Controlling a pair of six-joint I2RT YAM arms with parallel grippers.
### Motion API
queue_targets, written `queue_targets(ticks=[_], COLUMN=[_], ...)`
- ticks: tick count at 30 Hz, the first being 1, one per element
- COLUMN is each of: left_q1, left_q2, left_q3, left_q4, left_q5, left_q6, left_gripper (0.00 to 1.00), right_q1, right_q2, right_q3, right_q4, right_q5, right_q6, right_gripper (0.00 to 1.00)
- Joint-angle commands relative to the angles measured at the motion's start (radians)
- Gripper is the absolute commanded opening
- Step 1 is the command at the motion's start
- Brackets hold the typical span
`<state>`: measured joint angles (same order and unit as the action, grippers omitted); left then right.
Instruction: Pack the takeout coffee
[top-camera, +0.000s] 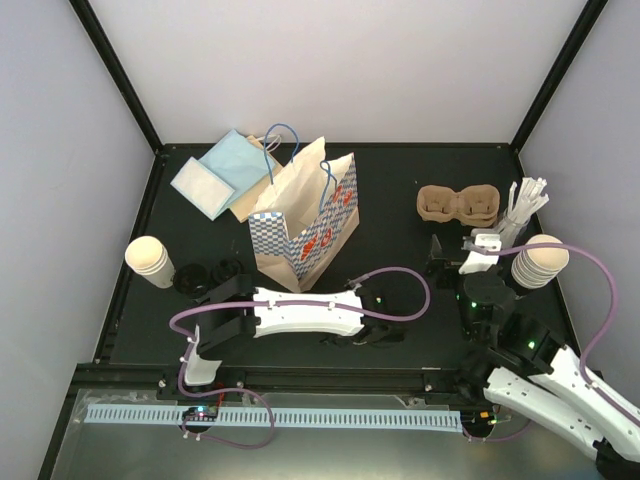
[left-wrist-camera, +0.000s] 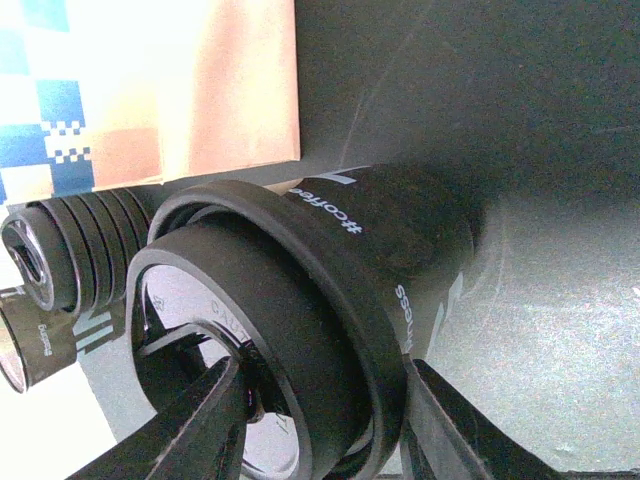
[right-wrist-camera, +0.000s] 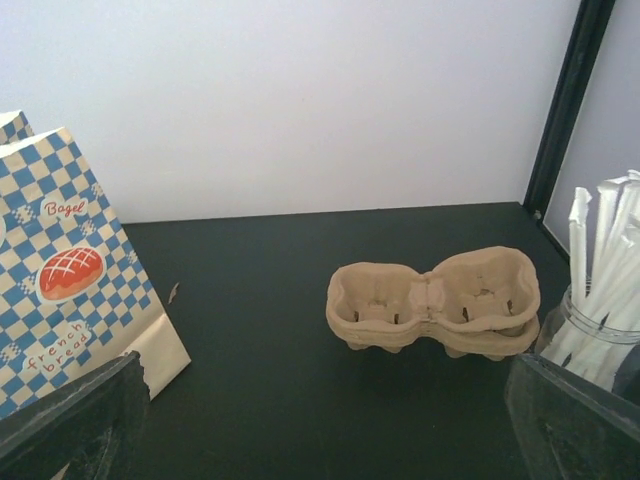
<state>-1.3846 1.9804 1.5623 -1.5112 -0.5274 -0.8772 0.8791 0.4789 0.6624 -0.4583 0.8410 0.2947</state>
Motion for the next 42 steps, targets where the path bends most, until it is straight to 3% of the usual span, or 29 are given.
queue_targets(ticks=[1,6,19,42], left_q1=[-0.005,-0.007,-0.005,0.0], left_q2=[0.043,0.05,0.007,-0.138], left_q3=[0.038,0.053,0.153,0.23], left_q4=[-0.012,-0.008,0.033,0.069], left_q5=[0.032,0.041,0.111,0.166], left_q6=[0.03,0.045,0.107,0.134], left_gripper=[0.42,0.47,0.98,0.99], right_q1=[-0.004,-0.005,-0.004,-0.003], right_q2=[-0.04,-0.031,-0.023,-0.057], right_q3=[0.036,0.057,0.073,0.113], right_q4=[-0.019,-0.052,-0.054,-0.158], right_q5=[0.064,0.061,0.015,-0.036], right_q6=[0.042,0.034,0.008,0.031], right_gripper=[1.0,1.0,1.0,1.0])
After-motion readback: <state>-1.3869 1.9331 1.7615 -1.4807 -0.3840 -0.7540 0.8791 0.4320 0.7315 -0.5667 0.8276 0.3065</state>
